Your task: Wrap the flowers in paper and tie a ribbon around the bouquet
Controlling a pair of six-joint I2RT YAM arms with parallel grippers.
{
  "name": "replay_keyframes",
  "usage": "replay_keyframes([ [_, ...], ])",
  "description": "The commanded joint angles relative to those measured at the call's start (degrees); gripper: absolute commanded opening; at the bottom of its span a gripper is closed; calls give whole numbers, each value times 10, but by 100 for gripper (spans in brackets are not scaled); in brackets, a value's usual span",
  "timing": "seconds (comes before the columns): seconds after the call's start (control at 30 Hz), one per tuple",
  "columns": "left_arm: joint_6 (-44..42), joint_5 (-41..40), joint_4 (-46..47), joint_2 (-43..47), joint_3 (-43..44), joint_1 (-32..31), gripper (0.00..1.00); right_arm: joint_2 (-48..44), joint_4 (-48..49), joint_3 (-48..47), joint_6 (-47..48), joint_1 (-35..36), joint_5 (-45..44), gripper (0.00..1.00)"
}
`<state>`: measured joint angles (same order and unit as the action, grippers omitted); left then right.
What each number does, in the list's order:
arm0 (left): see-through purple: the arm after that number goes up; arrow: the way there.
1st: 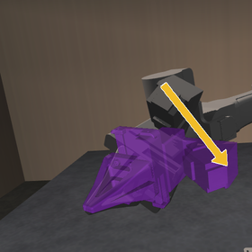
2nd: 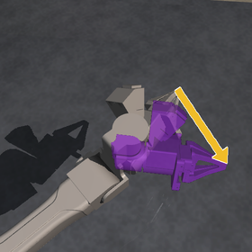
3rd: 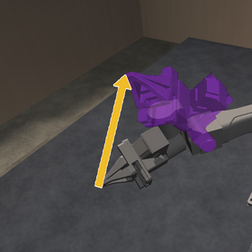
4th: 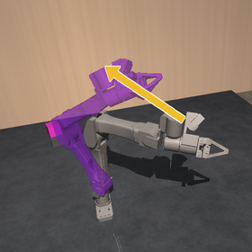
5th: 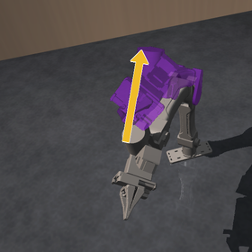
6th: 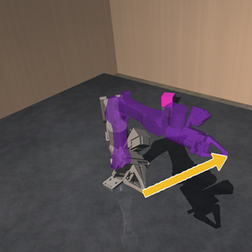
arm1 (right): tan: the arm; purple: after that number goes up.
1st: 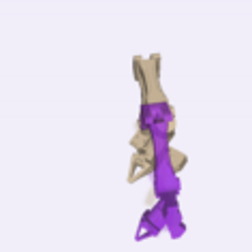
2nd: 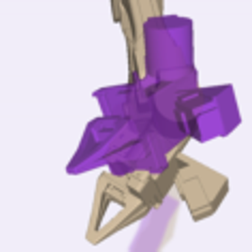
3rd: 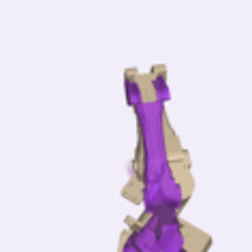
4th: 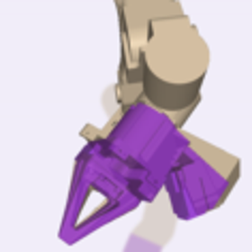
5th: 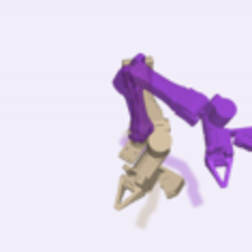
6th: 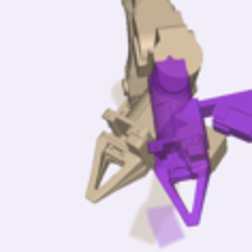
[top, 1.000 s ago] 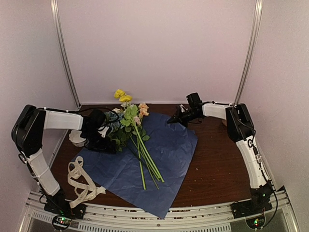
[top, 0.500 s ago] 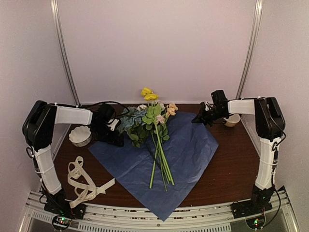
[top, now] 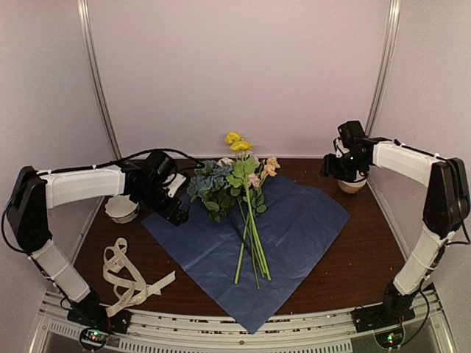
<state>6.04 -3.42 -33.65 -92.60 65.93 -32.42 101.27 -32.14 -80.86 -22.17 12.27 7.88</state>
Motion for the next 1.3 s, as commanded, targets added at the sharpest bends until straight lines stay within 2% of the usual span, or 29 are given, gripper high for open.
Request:
replay_keyframes([
  [0.0, 14, -62, -68, -10, -35, -37, 97, -99, -6, 98, 20, 51, -96, 62],
  [0.1, 21, -63, -64, -17, -40, -90, 96, -128, 5, 160, 21, 119, -56, 59],
  [0.2, 21, -81, -63, -27, -41, -138, 95, -115, 11, 202, 33, 202, 32, 56],
  [0.37, 5, -74, -17, -55, -46, -195, 89, -74, 57, 248, 2, 304, 69, 39],
  [0.53, -39, -79, -10, -136, -2, -228, 67, -12, 107, 254, -32, 352, 98, 25],
  [0.7, -125, -72, 27, -179, 38, -292, 67, 22, 226, 263, -96, 374, 204, 21],
  [0.83, -164, -46, 57, -194, 60, -295, 69, 28, 273, 263, -127, 376, 231, 21],
  [1.0, -174, -20, 99, -140, 24, -295, 73, -9, 268, 278, -145, 372, 223, 20],
  [1.17, -154, 60, 159, 14, -80, -296, 78, -77, 245, 308, -144, 370, 193, 22],
  [1.27, -160, 11, 139, 84, -121, -333, 78, -124, 216, 331, -138, 372, 164, 22],
])
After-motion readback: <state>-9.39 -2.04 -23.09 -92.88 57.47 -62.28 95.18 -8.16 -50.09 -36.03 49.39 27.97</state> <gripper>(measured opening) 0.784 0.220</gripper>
